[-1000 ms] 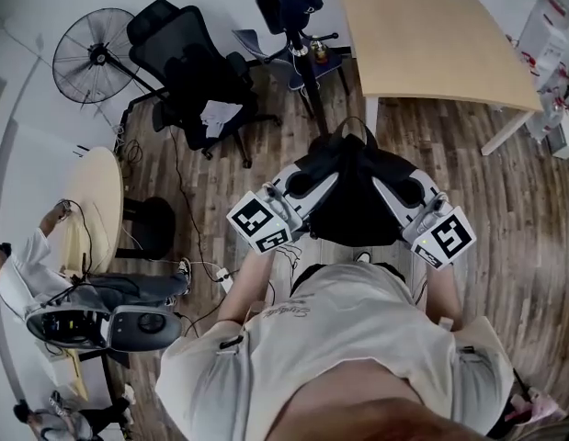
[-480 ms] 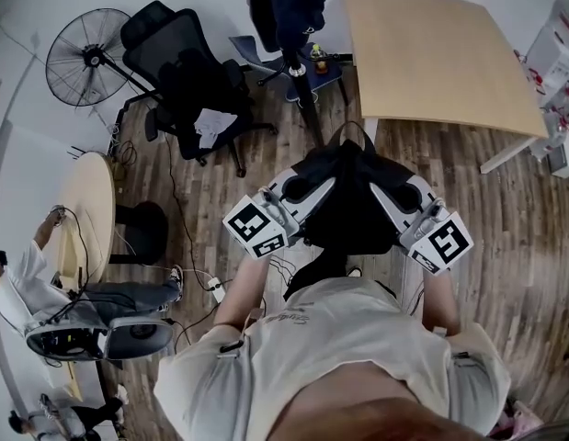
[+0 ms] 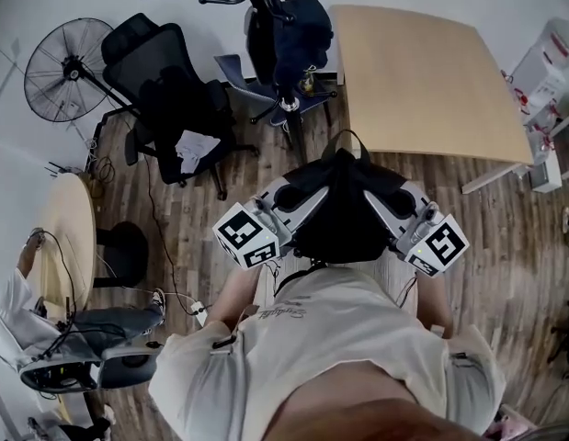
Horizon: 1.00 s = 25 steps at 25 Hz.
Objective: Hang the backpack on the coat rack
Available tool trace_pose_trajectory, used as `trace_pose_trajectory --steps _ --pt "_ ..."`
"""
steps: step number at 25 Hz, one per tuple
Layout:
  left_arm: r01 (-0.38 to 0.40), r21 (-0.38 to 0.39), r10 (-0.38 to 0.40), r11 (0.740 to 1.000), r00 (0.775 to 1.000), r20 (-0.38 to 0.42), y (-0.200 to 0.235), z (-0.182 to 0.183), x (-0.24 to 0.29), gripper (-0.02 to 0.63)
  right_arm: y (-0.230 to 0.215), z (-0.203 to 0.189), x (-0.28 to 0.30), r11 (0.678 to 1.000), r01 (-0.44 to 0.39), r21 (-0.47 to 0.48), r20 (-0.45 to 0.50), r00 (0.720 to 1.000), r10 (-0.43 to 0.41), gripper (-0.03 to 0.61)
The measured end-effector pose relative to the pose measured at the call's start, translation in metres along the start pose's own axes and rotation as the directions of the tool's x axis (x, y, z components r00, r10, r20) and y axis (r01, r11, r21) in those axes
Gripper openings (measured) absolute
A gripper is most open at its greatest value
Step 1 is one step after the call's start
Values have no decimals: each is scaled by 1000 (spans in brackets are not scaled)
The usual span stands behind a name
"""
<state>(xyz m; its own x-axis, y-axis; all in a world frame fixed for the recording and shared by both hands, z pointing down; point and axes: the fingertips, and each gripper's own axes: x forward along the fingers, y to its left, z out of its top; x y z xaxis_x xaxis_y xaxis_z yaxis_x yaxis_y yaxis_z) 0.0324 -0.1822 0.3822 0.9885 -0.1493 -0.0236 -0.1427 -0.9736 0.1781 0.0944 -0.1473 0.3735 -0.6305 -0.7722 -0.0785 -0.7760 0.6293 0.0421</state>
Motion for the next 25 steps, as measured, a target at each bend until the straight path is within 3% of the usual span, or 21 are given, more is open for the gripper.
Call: trace_pose_trajectory --steps 7,13,19,25 --pt "4 60 -4 998 1000 4 48 36 28 49 -47 23 34 997 -17 -79 8 1000 18 31" --pt "-28 126 26 992 999 25 75 77 36 49 -73 52 63 987 -79 -141 71 993 89 31" --pt "-159 165 148 973 986 76 108 116 34 48 -96 79 103 958 -184 -222 100 973 210 32" --pt "-289 160 270 944 954 131 132 139 27 48 -112 96 137 922 -309 -233 118 932 342 34"
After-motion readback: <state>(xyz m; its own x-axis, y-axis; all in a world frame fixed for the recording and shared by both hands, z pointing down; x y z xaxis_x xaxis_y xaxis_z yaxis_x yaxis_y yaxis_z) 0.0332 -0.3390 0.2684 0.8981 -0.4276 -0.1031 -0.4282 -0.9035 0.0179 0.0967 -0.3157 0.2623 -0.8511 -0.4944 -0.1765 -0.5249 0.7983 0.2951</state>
